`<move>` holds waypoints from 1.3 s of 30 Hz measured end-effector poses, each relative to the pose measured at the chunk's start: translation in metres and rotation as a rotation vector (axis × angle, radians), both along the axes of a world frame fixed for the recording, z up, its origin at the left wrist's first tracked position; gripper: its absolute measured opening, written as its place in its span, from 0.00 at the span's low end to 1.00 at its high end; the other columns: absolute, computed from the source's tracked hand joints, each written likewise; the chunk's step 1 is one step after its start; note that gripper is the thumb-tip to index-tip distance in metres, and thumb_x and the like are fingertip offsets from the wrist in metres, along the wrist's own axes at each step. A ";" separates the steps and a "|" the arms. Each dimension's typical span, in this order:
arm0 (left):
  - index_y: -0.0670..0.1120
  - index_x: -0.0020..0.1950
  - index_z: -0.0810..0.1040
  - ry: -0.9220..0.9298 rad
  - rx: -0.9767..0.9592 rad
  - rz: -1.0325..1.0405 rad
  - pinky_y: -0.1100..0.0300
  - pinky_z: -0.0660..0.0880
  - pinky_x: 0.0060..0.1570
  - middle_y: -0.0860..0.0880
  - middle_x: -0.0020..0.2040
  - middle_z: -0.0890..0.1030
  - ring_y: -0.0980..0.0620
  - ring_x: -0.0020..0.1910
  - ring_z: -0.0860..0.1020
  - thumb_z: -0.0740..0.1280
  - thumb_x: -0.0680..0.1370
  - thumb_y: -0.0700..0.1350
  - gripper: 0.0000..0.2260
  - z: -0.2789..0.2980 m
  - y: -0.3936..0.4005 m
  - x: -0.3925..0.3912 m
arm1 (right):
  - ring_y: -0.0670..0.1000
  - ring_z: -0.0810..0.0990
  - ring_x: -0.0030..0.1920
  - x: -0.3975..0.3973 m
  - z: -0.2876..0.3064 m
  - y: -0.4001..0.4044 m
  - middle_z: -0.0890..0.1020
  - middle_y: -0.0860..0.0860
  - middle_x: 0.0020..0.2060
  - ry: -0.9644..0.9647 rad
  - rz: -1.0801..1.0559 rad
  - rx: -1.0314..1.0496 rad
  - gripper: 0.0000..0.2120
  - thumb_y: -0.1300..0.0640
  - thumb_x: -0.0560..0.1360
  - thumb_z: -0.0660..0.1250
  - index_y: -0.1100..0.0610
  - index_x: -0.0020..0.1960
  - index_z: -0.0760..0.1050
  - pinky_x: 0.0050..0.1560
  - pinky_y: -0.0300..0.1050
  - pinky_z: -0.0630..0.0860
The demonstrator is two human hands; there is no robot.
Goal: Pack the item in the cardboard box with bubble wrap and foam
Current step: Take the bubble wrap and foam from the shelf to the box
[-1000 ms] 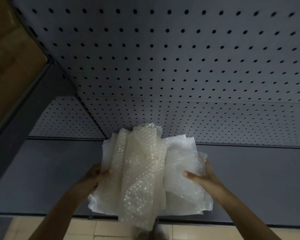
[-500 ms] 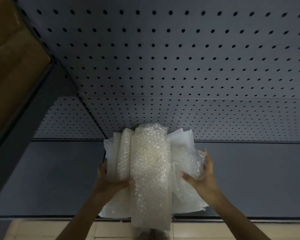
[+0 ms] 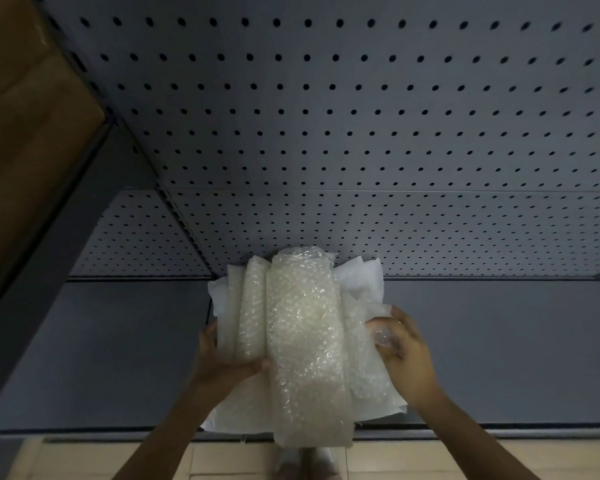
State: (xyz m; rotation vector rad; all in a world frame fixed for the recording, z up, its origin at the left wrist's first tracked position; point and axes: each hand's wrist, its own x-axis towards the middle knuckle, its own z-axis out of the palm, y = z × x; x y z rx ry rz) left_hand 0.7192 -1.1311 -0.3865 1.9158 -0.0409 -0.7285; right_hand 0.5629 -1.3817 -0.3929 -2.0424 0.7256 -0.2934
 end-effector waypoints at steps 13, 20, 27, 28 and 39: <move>0.51 0.75 0.55 0.084 -0.039 -0.007 0.55 0.72 0.53 0.55 0.61 0.64 0.53 0.59 0.68 0.78 0.44 0.62 0.63 0.008 0.001 0.001 | 0.45 0.73 0.55 0.013 -0.008 -0.002 0.70 0.43 0.59 0.158 -0.144 0.226 0.24 0.58 0.67 0.77 0.49 0.60 0.73 0.39 0.23 0.68; 0.47 0.75 0.56 0.036 -0.059 0.054 0.53 0.71 0.54 0.54 0.60 0.63 0.53 0.60 0.66 0.82 0.60 0.42 0.51 0.002 0.001 0.001 | 0.39 0.73 0.54 0.009 -0.010 -0.003 0.70 0.38 0.56 0.011 -0.173 0.412 0.41 0.64 0.65 0.78 0.44 0.69 0.62 0.44 0.28 0.73; 0.49 0.77 0.53 0.059 -0.037 -0.002 0.56 0.73 0.52 0.50 0.66 0.65 0.52 0.59 0.68 0.81 0.63 0.40 0.51 0.007 -0.001 0.002 | 0.25 0.73 0.53 -0.002 -0.009 -0.003 0.73 0.32 0.56 -0.023 -0.128 0.401 0.33 0.65 0.66 0.77 0.43 0.64 0.70 0.48 0.23 0.74; 0.49 0.77 0.52 0.072 -0.034 -0.015 0.55 0.73 0.54 0.49 0.67 0.65 0.52 0.60 0.68 0.82 0.61 0.43 0.53 0.008 -0.001 0.002 | 0.26 0.73 0.53 -0.005 -0.008 -0.003 0.73 0.33 0.56 -0.029 -0.129 0.397 0.33 0.65 0.65 0.77 0.42 0.63 0.70 0.51 0.25 0.75; 0.58 0.75 0.54 0.086 -0.007 -0.208 0.45 0.73 0.64 0.51 0.74 0.64 0.48 0.69 0.68 0.81 0.44 0.65 0.63 0.032 -0.036 -0.007 | 0.42 0.79 0.57 -0.048 0.021 -0.021 0.77 0.36 0.57 -0.085 -0.248 0.305 0.32 0.63 0.65 0.78 0.43 0.63 0.72 0.58 0.53 0.79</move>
